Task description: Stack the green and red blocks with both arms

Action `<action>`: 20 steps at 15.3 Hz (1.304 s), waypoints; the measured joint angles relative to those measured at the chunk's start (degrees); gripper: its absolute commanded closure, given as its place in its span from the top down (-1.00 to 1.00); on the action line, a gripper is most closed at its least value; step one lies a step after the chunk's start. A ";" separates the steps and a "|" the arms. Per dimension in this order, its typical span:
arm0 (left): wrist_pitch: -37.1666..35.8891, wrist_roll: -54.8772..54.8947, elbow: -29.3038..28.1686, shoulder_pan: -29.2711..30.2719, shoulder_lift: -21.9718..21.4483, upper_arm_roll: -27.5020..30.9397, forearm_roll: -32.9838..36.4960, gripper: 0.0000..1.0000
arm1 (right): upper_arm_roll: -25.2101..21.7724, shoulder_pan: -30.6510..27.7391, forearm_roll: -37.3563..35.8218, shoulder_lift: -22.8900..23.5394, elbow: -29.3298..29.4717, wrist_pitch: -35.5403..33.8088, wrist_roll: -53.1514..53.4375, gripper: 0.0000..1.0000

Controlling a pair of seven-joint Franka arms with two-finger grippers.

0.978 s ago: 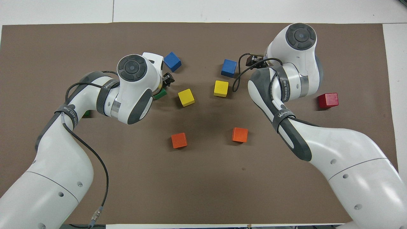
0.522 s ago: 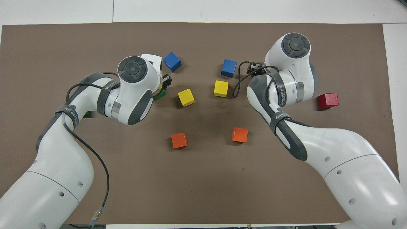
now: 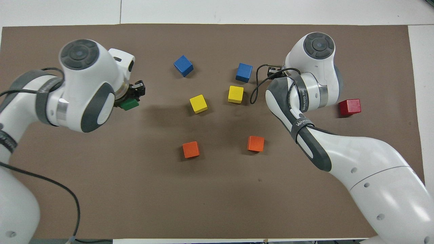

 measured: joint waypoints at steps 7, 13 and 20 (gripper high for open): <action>-1.93 31.49 -3.16 11.93 -2.76 0.21 -0.86 -1.00 | -0.48 -11.51 -0.01 -13.94 -4.68 -12.48 -21.14 -1.00; 4.15 37.88 -7.53 16.01 -2.72 0.19 -1.59 -1.00 | -0.45 -17.06 -0.01 -18.11 -19.33 0.61 -26.74 -1.00; 7.91 37.88 -9.62 16.89 -2.72 0.22 -3.29 -1.00 | -0.35 -17.17 -0.01 -18.02 -22.75 3.93 -26.76 -1.00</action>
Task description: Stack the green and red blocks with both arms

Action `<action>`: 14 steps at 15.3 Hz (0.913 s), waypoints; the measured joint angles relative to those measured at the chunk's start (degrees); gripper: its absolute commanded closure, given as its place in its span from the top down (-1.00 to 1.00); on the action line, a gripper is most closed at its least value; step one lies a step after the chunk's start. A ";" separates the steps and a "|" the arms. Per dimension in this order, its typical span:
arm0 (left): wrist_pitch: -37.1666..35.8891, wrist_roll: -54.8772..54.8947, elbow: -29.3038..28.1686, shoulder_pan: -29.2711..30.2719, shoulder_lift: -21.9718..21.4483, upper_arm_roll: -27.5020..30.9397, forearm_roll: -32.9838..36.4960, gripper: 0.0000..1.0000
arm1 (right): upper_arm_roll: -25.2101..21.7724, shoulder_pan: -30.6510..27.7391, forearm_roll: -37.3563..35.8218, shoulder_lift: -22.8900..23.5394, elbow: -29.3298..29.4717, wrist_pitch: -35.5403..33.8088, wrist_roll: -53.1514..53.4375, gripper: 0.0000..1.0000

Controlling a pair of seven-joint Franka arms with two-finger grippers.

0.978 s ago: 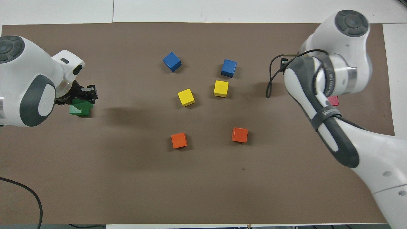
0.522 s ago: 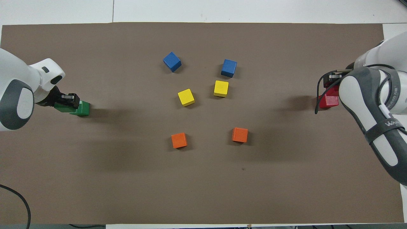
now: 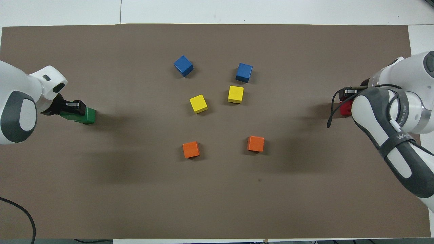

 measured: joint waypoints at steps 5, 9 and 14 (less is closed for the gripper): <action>1.69 0.00 -1.09 0.07 0.06 0.00 -0.03 -1.00 | 0.00 -0.30 0.00 -0.03 -0.59 0.02 -0.15 -1.00; 2.16 0.00 -1.56 0.10 0.08 0.01 -0.04 -1.00 | 0.00 -0.39 0.00 -0.08 -0.69 0.13 -1.02 -1.00; 2.86 0.00 -2.11 0.13 0.17 0.01 -0.05 -1.00 | -0.01 -0.87 0.00 -1.08 -2.77 3.32 -1.39 -1.00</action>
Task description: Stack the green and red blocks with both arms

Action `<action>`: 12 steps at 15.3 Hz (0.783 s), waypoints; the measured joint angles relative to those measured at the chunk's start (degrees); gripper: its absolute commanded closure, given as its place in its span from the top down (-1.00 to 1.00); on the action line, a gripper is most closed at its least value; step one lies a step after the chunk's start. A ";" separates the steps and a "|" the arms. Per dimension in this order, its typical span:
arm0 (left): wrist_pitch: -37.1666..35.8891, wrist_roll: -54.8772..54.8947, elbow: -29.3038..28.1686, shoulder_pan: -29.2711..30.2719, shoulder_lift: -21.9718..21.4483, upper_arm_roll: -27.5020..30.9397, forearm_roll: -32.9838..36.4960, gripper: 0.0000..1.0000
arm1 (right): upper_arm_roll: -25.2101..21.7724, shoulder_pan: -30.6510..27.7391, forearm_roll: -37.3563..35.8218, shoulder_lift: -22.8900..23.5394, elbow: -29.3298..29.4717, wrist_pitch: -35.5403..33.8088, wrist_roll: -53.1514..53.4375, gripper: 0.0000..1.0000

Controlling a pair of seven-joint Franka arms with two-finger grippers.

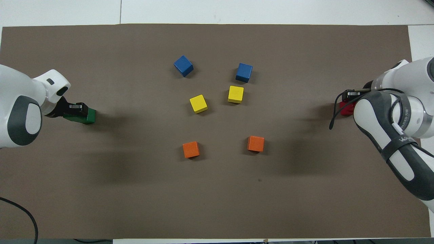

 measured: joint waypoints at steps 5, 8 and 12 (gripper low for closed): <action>0.87 0.00 -0.42 0.00 0.05 -0.01 -0.01 -0.14 | 0.00 -0.04 0.00 -0.16 -0.38 0.23 0.00 1.00; 1.59 0.00 -0.68 0.00 -0.02 -0.02 -0.04 0.81 | 0.00 -0.10 0.00 0.06 -1.55 0.23 0.00 1.00; 1.85 0.04 -1.10 0.00 0.03 -0.03 -0.04 1.00 | 0.01 -0.10 -0.06 -0.17 -1.29 -0.06 0.00 1.00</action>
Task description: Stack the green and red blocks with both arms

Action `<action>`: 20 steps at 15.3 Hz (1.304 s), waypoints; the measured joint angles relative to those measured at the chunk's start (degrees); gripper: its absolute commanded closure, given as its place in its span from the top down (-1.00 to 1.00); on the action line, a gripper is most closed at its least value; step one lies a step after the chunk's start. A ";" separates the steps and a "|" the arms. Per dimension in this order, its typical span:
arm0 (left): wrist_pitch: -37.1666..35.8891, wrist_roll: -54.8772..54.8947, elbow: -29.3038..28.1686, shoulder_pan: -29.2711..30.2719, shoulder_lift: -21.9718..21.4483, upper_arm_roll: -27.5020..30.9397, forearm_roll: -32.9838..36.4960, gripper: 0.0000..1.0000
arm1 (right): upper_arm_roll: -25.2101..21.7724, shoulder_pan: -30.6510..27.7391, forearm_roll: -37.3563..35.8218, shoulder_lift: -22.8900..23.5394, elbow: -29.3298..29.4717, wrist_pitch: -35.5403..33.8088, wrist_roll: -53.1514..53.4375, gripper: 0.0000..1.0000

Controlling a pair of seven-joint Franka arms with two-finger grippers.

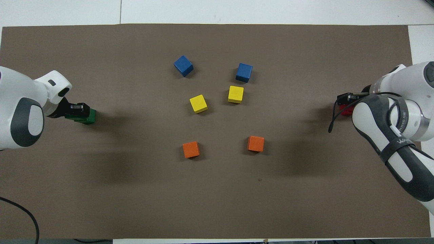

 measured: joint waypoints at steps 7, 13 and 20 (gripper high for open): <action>-3.89 0.01 1.55 -0.11 -0.49 -0.19 0.00 1.00 | 0.29 0.16 -1.37 -4.52 10.03 -16.10 -0.77 1.00; -19.96 0.00 8.65 -0.12 -8.62 -0.31 -0.01 1.00 | 0.80 3.81 -1.66 -12.73 12.44 -26.29 -3.38 1.00; -28.47 0.01 8.14 -0.54 -18.02 -0.70 -0.08 1.00 | 0.86 4.45 -1.69 -19.78 12.79 -39.26 -3.38 1.00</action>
